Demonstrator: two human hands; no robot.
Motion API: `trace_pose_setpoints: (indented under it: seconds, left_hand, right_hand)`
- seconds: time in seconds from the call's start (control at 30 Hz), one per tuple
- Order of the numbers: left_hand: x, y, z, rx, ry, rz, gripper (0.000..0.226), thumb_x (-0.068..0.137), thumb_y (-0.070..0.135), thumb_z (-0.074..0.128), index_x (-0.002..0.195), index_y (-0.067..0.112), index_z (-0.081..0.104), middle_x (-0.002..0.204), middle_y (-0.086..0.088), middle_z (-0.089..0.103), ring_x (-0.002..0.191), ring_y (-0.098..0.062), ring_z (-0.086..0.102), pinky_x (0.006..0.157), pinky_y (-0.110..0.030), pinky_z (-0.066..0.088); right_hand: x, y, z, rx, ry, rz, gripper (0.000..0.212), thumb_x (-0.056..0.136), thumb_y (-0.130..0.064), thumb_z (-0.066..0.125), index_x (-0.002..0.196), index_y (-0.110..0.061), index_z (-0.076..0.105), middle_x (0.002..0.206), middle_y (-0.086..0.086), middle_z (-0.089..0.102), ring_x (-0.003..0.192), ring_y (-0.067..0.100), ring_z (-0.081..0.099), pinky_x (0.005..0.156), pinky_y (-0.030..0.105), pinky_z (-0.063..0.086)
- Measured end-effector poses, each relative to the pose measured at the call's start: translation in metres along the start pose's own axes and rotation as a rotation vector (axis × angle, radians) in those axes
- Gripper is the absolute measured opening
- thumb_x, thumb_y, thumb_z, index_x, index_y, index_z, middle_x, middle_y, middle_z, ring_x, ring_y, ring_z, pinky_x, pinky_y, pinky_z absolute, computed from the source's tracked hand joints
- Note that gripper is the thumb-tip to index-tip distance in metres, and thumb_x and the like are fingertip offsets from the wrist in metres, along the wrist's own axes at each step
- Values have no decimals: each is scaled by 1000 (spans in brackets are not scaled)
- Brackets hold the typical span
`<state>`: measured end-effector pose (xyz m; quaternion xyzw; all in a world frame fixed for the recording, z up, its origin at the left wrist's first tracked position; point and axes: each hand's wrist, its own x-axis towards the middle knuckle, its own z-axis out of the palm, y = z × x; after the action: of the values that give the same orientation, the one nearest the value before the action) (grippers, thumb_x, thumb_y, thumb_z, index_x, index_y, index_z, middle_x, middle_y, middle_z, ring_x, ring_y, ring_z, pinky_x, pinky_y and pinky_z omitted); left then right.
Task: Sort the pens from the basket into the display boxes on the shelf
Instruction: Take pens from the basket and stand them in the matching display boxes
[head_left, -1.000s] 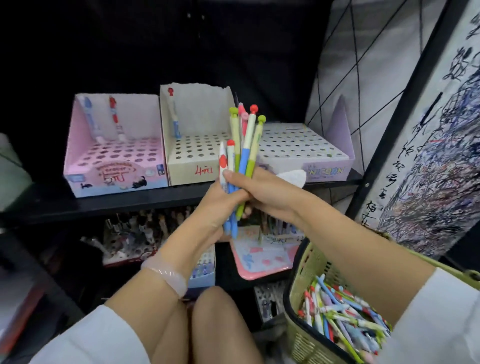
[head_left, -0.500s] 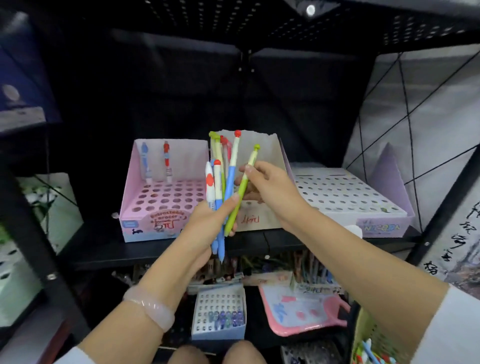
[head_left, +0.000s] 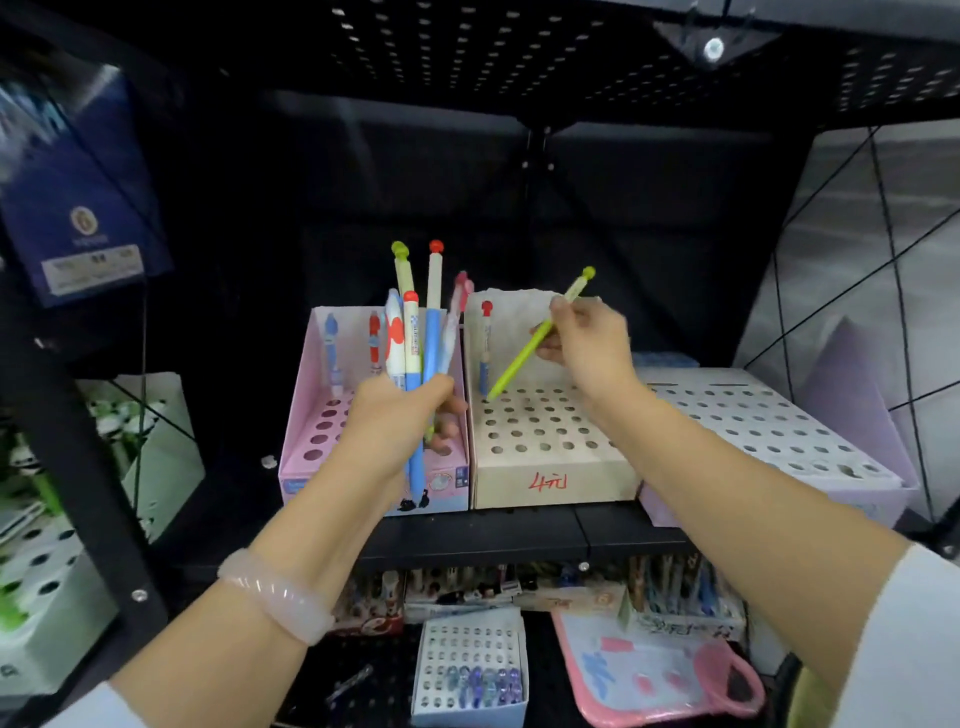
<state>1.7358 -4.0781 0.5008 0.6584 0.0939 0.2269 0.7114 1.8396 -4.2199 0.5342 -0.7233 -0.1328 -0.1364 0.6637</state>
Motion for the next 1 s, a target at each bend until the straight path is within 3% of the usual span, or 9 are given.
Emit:
trace_pose_setpoints:
  seconds: [0.1, 0.2, 0.43, 0.57, 0.8, 1.0]
  left_hand:
    - [4, 3, -5, 7, -31, -24, 7, 85, 5, 57, 83, 11, 58, 51, 0, 65, 38, -8, 51, 37, -17, 42]
    - [7, 2, -10, -6, -30, -39, 3, 86, 8, 57, 88, 10, 58, 51, -1, 65, 38, -9, 52, 38, -17, 42]
    - [9, -1, -15, -41, -25, -62, 3, 87, 9, 58, 90, 9, 58, 55, -3, 67, 37, -10, 50, 37, -17, 41]
    - [7, 0, -14, -41, -38, -53, 1, 88, 10, 58, 88, 9, 58, 55, -2, 66, 39, -9, 51, 38, -18, 42]
    - [3, 5, -14, -64, -46, -64, 4, 88, 9, 57, 91, 6, 57, 54, -2, 65, 39, -9, 50, 39, -18, 43]
    - [2, 5, -15, -51, -34, -63, 6, 89, 11, 58, 92, 6, 58, 56, -2, 66, 40, -9, 51, 40, -18, 44]
  right_hand:
    - [19, 8, -4, -325, 51, -151, 16, 95, -22, 52, 83, -11, 54, 77, 7, 67, 72, 20, 68, 78, 41, 56]
    - [26, 18, -2, -417, 25, -192, 15, 95, -22, 52, 85, -11, 52, 79, 10, 66, 77, 26, 67, 79, 46, 53]
    - [41, 30, 1, -592, -75, -265, 21, 95, -25, 50, 88, -6, 55, 81, 13, 66, 80, 27, 65, 80, 45, 52]
    - [41, 40, 4, -703, -165, -178, 24, 96, -30, 47, 85, -9, 54, 78, 14, 68, 76, 28, 67, 76, 43, 53]
    - [44, 32, 4, -700, -261, -74, 26, 97, -26, 44, 97, -3, 56, 90, 15, 67, 85, 28, 64, 83, 42, 51]
    - [40, 34, 11, -753, -269, -92, 19, 98, -25, 43, 86, -11, 48, 82, 10, 60, 82, 29, 62, 78, 38, 50]
